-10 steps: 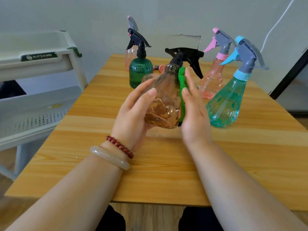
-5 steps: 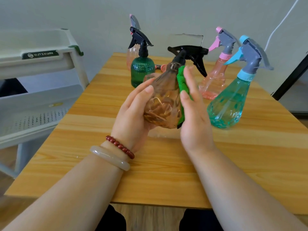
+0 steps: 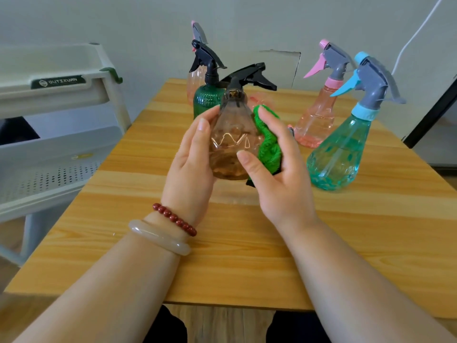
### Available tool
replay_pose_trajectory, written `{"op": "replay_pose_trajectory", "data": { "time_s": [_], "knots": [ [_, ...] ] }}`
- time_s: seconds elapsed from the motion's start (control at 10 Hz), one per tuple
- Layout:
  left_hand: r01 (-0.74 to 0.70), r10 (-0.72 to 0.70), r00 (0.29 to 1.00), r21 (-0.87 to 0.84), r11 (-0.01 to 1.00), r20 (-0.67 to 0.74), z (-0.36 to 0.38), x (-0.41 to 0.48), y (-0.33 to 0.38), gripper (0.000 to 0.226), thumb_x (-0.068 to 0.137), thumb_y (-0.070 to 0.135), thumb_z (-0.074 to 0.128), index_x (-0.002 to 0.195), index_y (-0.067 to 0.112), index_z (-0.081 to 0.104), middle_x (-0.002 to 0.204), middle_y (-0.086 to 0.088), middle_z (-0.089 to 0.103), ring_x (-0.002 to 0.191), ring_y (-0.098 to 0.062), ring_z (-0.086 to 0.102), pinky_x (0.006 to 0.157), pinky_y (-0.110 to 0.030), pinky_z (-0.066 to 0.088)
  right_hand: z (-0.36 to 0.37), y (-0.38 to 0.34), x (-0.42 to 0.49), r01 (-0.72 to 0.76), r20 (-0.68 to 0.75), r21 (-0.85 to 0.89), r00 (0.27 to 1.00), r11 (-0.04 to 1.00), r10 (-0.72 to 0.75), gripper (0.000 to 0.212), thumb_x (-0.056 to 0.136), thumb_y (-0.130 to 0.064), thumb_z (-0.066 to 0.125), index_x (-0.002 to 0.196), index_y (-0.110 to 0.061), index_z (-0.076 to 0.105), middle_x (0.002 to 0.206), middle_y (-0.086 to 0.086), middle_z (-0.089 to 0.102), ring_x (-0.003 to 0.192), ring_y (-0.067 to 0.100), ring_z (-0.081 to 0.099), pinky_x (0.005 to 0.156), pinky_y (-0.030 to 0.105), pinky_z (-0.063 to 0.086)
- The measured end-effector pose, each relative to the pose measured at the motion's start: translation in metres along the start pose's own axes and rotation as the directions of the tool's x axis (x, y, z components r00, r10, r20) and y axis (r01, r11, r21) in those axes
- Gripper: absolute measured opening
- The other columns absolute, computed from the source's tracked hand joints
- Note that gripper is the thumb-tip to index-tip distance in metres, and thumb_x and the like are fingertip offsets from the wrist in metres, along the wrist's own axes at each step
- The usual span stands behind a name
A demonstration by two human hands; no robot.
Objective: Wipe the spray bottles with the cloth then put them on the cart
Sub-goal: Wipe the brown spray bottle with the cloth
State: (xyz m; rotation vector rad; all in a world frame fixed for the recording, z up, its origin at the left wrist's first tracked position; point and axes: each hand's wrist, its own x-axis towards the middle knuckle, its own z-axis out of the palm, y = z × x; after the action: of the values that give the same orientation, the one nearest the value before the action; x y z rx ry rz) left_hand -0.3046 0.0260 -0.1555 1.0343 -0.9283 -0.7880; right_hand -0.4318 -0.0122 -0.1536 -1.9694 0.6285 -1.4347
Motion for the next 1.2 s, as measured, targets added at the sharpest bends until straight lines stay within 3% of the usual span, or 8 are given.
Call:
{"op": "replay_pose_trajectory", "data": {
  "time_s": [0.2, 0.5, 0.6, 0.8, 0.9, 1.0, 1.1, 1.2],
  "knots": [
    [-0.040, 0.042, 0.998, -0.043, 0.998, 0.056, 0.000, -0.004, 0.018, 0.035, 0.107, 0.016, 0.032, 0.127, 0.024, 0.059, 0.105, 0.017, 0.074, 0.100, -0.005, 0.070, 0.077, -0.027, 0.060, 0.000, 0.003, 0.000, 0.116, 0.000, -0.123, 0.993, 0.986, -0.117, 0.055, 0.090, -0.019, 0.069, 0.139, -0.009, 0.047, 0.145, 0.005, 0.046, 0.141, 0.019, 0.038, 0.116, 0.038, 0.033],
    [-0.029, 0.034, 0.995, -0.058, 0.998, 0.095, -0.006, -0.004, 0.010, 0.068, 0.069, 0.043, 0.073, 0.133, 0.034, 0.053, 0.115, 0.004, 0.071, 0.093, -0.014, 0.071, 0.066, -0.032, 0.057, 0.003, -0.001, 0.002, 0.278, 0.122, -0.267, 0.960, 0.923, -0.254, 0.060, 0.087, -0.013, 0.073, 0.140, -0.007, 0.045, 0.150, 0.013, 0.040, 0.144, 0.019, 0.031, 0.117, 0.025, 0.025],
    [-0.016, 0.029, 0.991, -0.097, 0.995, 0.127, -0.006, -0.002, 0.008, 0.067, 0.072, 0.039, 0.072, 0.135, 0.028, 0.054, 0.122, 0.003, 0.070, 0.105, -0.018, 0.069, 0.082, -0.044, 0.058, 0.003, -0.006, -0.001, 0.258, 0.096, -0.183, 0.965, 0.949, -0.244, 0.055, 0.090, -0.021, 0.066, 0.139, -0.011, 0.043, 0.148, 0.002, 0.040, 0.144, 0.014, 0.031, 0.117, 0.031, 0.028],
    [-0.086, 0.084, 0.982, 0.003, 0.996, 0.169, 0.002, -0.007, 0.004, 0.053, 0.073, 0.036, 0.073, 0.125, 0.029, 0.060, 0.128, 0.001, 0.066, 0.120, -0.020, 0.062, 0.098, -0.052, 0.052, -0.004, 0.002, 0.011, -0.252, -0.049, 0.381, 0.955, 0.889, 0.291, 0.039, 0.095, -0.029, 0.050, 0.133, -0.034, 0.055, 0.151, -0.006, 0.043, 0.139, 0.002, 0.037, 0.114, 0.023, 0.031],
    [-0.017, 0.024, 0.991, -0.056, 0.998, 0.131, 0.003, -0.007, 0.005, 0.050, 0.073, 0.040, 0.071, 0.122, 0.031, 0.063, 0.124, -0.001, 0.069, 0.115, -0.026, 0.066, 0.094, -0.058, 0.053, -0.005, -0.002, 0.004, -0.113, 0.026, 0.123, 0.993, 0.986, 0.111, 0.044, 0.101, -0.014, 0.039, 0.144, -0.013, 0.041, 0.158, 0.002, 0.031, 0.146, 0.004, 0.024, 0.115, 0.013, 0.021],
    [0.046, -0.039, 0.998, -0.126, 0.991, 0.059, -0.002, -0.005, 0.008, 0.061, 0.073, 0.046, 0.067, 0.130, 0.028, 0.059, 0.127, -0.003, 0.068, 0.115, -0.025, 0.066, 0.092, -0.060, 0.053, 0.001, -0.003, -0.003, 0.141, 0.122, -0.038, 0.983, 0.989, -0.135, 0.045, 0.096, -0.002, 0.046, 0.141, -0.003, 0.044, 0.153, 0.004, 0.032, 0.148, 0.012, 0.023, 0.119, 0.027, 0.021],
    [0.045, -0.039, 0.998, -0.135, 0.990, 0.051, -0.004, -0.005, 0.010, 0.064, 0.074, 0.044, 0.067, 0.134, 0.024, 0.056, 0.130, -0.004, 0.066, 0.118, -0.026, 0.064, 0.094, -0.061, 0.052, 0.008, -0.002, 0.001, 0.125, 0.094, -0.043, 0.988, 0.991, -0.120, 0.044, 0.097, -0.006, 0.046, 0.140, -0.004, 0.046, 0.151, 0.001, 0.035, 0.146, 0.009, 0.026, 0.118, 0.024, 0.023],
    [0.019, -0.007, 0.993, -0.100, 0.995, 0.117, -0.001, -0.006, 0.006, 0.054, 0.075, 0.038, 0.068, 0.127, 0.025, 0.060, 0.127, -0.006, 0.067, 0.117, -0.031, 0.064, 0.091, -0.063, 0.052, 0.003, 0.000, 0.010, -0.203, -0.020, 0.179, 0.977, 0.963, 0.210, 0.047, 0.098, -0.022, 0.039, 0.145, -0.017, 0.044, 0.154, -0.007, 0.036, 0.142, -0.002, 0.029, 0.117, 0.019, 0.022]
  ]
}}
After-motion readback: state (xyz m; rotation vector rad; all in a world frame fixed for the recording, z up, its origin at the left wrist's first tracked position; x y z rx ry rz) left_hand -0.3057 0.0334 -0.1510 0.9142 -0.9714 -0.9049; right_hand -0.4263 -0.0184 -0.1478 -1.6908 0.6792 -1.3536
